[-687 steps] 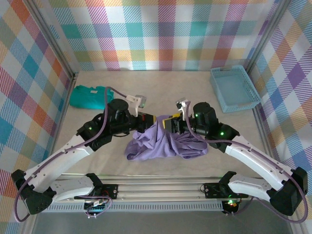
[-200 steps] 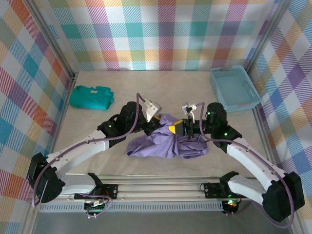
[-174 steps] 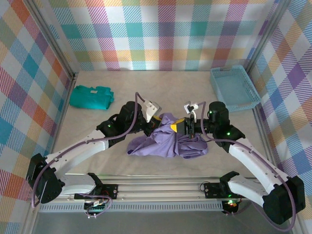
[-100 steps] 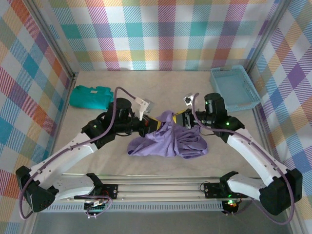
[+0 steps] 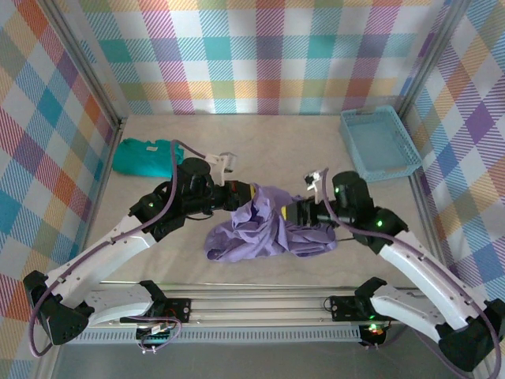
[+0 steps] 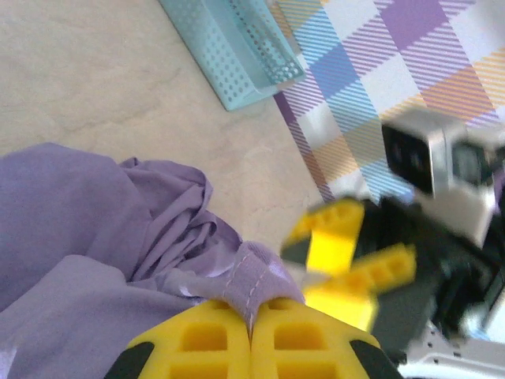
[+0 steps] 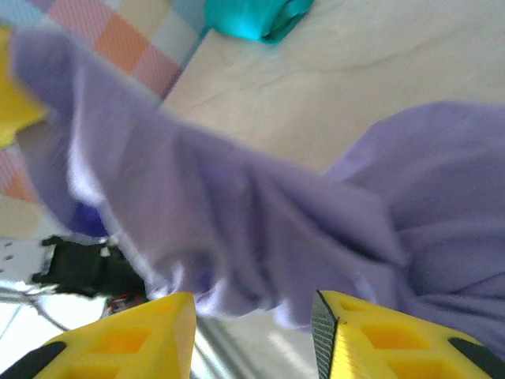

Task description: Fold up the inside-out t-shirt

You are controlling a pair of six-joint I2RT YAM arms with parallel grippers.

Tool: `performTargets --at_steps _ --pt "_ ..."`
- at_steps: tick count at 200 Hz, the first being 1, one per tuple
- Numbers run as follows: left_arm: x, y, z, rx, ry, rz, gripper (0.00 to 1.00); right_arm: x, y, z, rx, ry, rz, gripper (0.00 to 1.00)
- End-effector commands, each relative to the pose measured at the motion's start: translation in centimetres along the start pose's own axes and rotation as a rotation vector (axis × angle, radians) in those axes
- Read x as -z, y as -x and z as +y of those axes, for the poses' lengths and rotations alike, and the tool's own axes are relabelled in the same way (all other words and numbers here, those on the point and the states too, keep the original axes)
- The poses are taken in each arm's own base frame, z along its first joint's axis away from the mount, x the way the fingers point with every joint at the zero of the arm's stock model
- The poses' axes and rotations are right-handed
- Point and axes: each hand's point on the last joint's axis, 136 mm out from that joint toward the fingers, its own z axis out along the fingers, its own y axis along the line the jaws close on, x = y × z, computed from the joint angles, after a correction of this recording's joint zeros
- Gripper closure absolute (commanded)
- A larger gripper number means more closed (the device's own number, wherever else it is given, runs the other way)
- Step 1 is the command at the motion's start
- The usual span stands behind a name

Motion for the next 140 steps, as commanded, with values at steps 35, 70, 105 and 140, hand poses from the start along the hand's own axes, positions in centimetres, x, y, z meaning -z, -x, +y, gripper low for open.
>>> performTargets --at_steps 35,70,105,140 --pt "-0.1 1.2 0.1 0.049 0.012 -0.059 1.0 -4.0 -1.8 3.1 -0.123 0.079 0.01 0.51" --pt "0.1 1.3 0.4 0.046 0.025 -0.067 1.0 -6.1 -1.4 3.5 -0.175 0.094 -0.002 0.52" --pt "0.1 1.1 0.7 0.041 0.039 -0.066 1.0 -6.6 -1.1 3.5 -0.222 0.108 -0.028 0.53" --pt "0.1 1.1 1.0 0.036 0.051 -0.071 1.0 -6.7 -0.8 3.7 -0.244 0.106 -0.047 0.51"
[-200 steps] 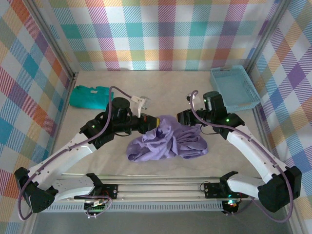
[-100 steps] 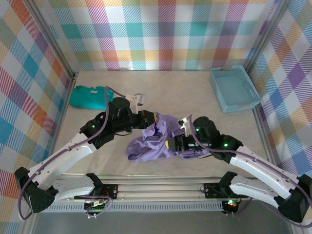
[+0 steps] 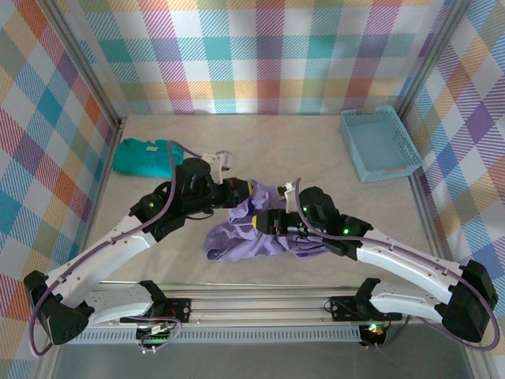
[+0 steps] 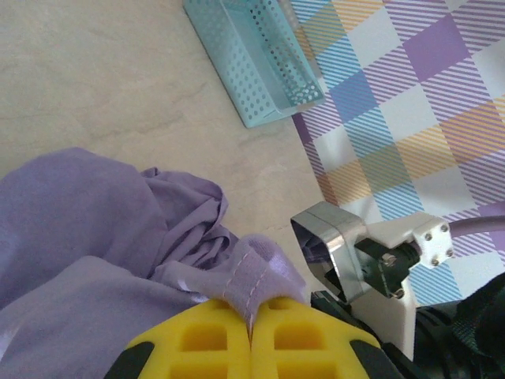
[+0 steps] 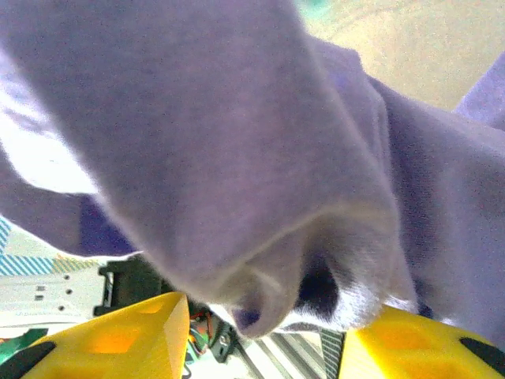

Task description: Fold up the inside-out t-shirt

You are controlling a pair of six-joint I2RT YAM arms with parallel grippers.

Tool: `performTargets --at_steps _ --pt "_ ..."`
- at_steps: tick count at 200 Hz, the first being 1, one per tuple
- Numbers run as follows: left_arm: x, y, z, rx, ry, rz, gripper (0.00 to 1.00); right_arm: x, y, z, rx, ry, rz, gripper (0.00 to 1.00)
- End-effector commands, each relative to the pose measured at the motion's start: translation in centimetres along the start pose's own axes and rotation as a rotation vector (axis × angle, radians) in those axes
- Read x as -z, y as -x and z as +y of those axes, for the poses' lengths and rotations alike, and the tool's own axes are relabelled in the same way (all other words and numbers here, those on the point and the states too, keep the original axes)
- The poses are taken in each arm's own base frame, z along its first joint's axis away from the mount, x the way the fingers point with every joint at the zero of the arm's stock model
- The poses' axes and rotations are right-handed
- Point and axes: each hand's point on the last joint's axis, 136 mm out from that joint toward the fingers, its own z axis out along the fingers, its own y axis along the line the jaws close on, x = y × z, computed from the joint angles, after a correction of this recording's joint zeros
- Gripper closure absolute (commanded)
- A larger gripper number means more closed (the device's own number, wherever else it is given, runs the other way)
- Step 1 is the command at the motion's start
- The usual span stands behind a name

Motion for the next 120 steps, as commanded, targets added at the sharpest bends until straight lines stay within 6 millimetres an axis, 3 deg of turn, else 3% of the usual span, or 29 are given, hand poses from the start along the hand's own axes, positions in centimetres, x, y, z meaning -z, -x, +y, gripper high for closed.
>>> performTargets --at_steps 1,31,73,85,98,120 --pt "0.2 0.5 0.0 -0.01 -0.001 -0.029 1.0 -0.2 0.7 0.6 -0.028 0.017 -0.045 0.51" --pt "0.4 0.5 -0.2 -0.013 -0.011 -0.03 1.0 -0.5 1.0 -1.5 -0.091 -0.076 -0.089 0.5" --pt "0.9 0.4 -0.1 -0.019 -0.007 -0.038 1.0 -1.5 1.9 -1.8 -0.109 -0.099 -0.111 0.48" --pt "1.0 0.4 -0.2 -0.024 -0.012 -0.041 1.0 -1.8 1.8 -2.2 -0.111 -0.115 -0.111 0.55" --pt "1.3 0.5 0.0 -0.025 -0.006 -0.048 1.0 -1.8 1.9 -2.6 -0.092 -0.12 -0.123 0.71" --pt "1.8 0.7 0.9 -0.024 0.038 -0.072 1.0 -0.7 2.5 -1.2 0.045 -0.058 -0.165 0.87"
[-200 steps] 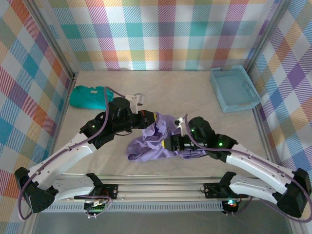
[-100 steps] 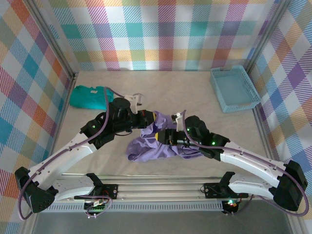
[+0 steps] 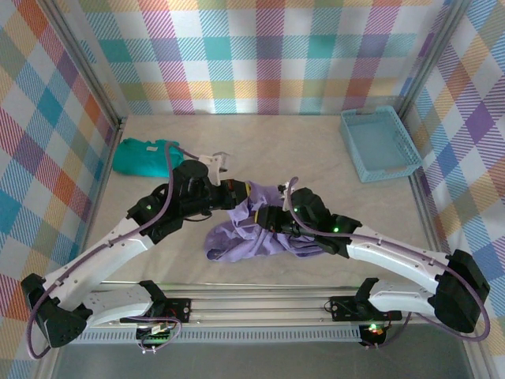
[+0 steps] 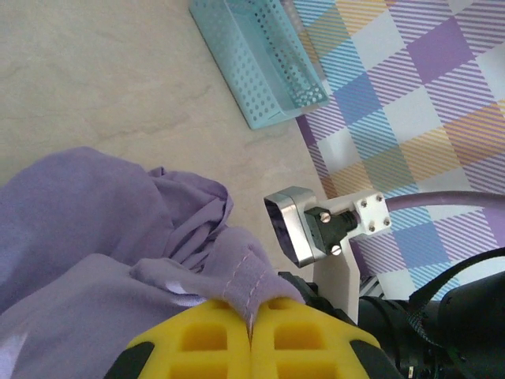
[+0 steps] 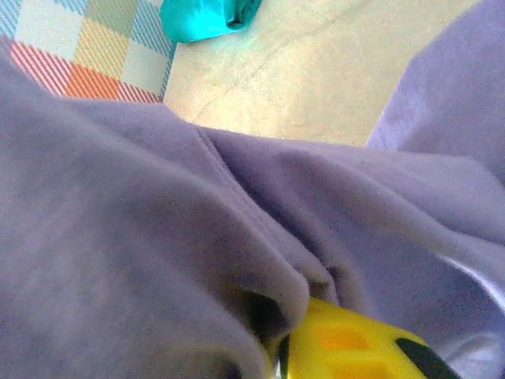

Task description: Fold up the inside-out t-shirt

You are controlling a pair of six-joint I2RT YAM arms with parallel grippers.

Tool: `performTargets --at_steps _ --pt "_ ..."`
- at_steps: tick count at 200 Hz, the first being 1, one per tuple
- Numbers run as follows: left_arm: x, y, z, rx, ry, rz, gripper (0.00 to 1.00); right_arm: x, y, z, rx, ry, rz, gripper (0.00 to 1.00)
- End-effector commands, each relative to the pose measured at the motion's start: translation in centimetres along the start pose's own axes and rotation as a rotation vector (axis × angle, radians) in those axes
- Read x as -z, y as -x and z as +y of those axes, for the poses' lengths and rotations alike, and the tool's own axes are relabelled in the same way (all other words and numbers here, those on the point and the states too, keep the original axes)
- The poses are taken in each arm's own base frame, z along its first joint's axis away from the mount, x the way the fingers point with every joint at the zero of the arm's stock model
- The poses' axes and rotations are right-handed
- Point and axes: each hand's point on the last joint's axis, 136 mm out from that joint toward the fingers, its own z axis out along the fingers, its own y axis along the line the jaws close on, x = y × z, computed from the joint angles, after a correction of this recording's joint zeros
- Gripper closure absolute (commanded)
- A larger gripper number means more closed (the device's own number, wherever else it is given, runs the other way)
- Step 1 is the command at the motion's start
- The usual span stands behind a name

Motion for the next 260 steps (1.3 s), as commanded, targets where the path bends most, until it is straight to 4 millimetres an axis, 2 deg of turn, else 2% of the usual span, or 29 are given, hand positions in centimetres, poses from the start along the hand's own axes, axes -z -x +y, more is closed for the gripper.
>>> performTargets --at_steps 1,20,52,91,129,155,166,197,205,228,242,260 --pt "1.1 0.7 0.7 -0.021 0.032 -0.053 1.0 1.3 1.4 2.2 0.137 0.096 -0.09 0.88" --pt "1.6 1.2 2.0 0.002 0.074 -0.071 1.0 2.8 1.7 3.7 0.268 0.192 -0.105 0.94" --pt "2.4 2.1 4.1 0.05 0.119 -0.102 1.0 5.4 1.4 6.5 0.465 0.396 -0.094 0.97" --pt "2.1 2.2 5.7 0.083 0.15 -0.093 1.0 7.6 1.6 8.8 0.576 0.583 -0.094 1.0" --pt "1.3 1.2 8.0 0.09 0.22 -0.061 1.0 7.8 1.7 9.3 0.63 0.648 -0.089 0.99" --pt "1.4 0.6 8.9 0.05 0.26 -0.036 0.98 6.1 2.2 8.0 0.605 0.563 -0.068 0.98" --pt "1.8 0.4 9.1 0.028 0.263 -0.043 0.94 5.6 2.1 7.4 0.599 0.533 -0.05 0.98" --pt "2.5 -0.7 8.3 -0.043 0.205 -0.016 0.62 5.5 1.9 7.2 0.605 0.542 -0.061 0.99" --pt "2.6 -1.1 7.6 -0.063 0.168 0.004 0.57 5.5 1.8 7.1 0.61 0.547 -0.059 0.99" --pt "3.1 -2.1 4.5 -0.116 -0.009 0.037 0.49 5.7 1.7 7.2 0.632 0.559 -0.069 1.0" --pt "3.5 -2.4 2.5 -0.14 -0.114 0.041 0.48 5.7 1.6 7.2 0.644 0.557 -0.071 1.0" --pt "3.9 -2.8 1.1 -0.171 -0.173 0.055 0.47 5.7 1.7 7.2 0.652 0.552 -0.069 1.0"
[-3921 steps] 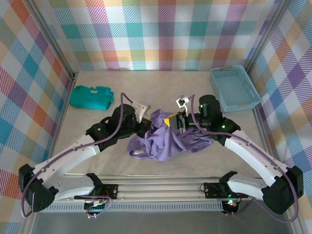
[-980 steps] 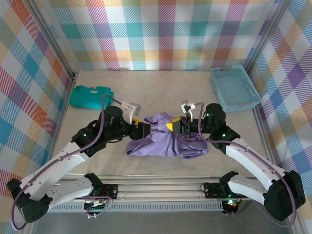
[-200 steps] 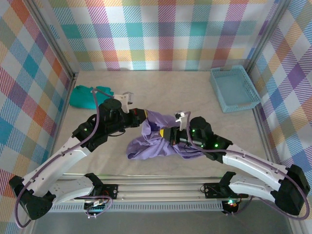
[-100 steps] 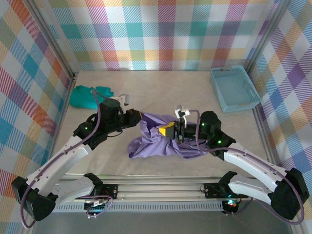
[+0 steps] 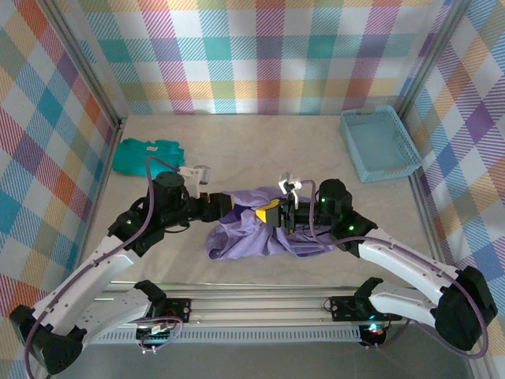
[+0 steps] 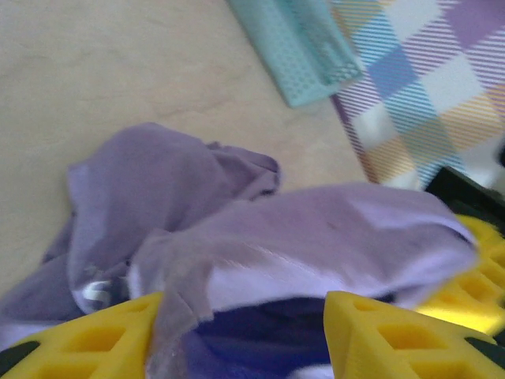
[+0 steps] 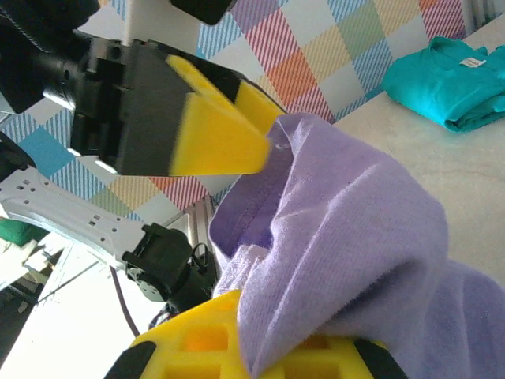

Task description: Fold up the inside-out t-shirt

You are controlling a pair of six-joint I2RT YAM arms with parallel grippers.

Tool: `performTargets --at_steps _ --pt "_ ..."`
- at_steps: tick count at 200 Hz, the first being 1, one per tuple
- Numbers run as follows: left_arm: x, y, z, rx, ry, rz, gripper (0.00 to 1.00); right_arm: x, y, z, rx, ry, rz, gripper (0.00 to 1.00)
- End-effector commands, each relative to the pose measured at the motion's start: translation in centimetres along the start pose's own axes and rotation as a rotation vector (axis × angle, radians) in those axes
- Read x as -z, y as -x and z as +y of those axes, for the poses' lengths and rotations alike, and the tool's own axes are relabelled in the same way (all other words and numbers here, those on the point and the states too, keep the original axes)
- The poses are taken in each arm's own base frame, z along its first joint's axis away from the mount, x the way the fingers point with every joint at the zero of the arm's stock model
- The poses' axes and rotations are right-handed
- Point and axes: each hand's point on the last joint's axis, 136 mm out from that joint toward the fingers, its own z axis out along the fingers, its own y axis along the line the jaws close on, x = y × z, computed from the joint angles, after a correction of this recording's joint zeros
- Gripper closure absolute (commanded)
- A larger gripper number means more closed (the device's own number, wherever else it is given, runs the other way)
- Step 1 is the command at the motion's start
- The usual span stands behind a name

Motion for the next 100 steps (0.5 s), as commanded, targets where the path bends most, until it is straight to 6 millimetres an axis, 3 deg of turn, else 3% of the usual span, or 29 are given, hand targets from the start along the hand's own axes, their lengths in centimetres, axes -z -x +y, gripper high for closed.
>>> performTargets --at_steps 1,39,55,69,79,90,100 --pt "0.7 -0.3 -3.6 -0.092 -0.178 0.015 0.47 0.3 0.9 0.8 0.077 0.031 -0.026 1.0" --pt "0.4 -2.1 -5.5 -0.143 -0.27 0.129 0.49 0.2 1.0 0.9 0.072 0.027 -0.018 1.0" --pt "0.4 -2.4 -5.3 -0.166 -0.248 0.151 0.49 0.2 1.0 0.8 0.07 0.019 -0.014 1.0" --pt "0.8 -1.8 -3.7 -0.19 -0.133 0.119 0.49 0.2 1.0 0.6 0.066 0.011 -0.01 1.0" --pt "1.3 -0.2 -0.6 -0.17 0.067 0.044 0.48 0.2 1.0 0.5 0.064 0.005 -0.009 1.0" --pt "2.1 0.7 1.4 -0.166 0.194 -0.009 0.48 0.2 1.0 0.5 0.063 0.003 -0.008 1.0" --pt "2.6 0.8 1.8 -0.165 0.224 -0.026 0.47 0.1 1.0 0.4 0.06 0.002 -0.004 1.0"
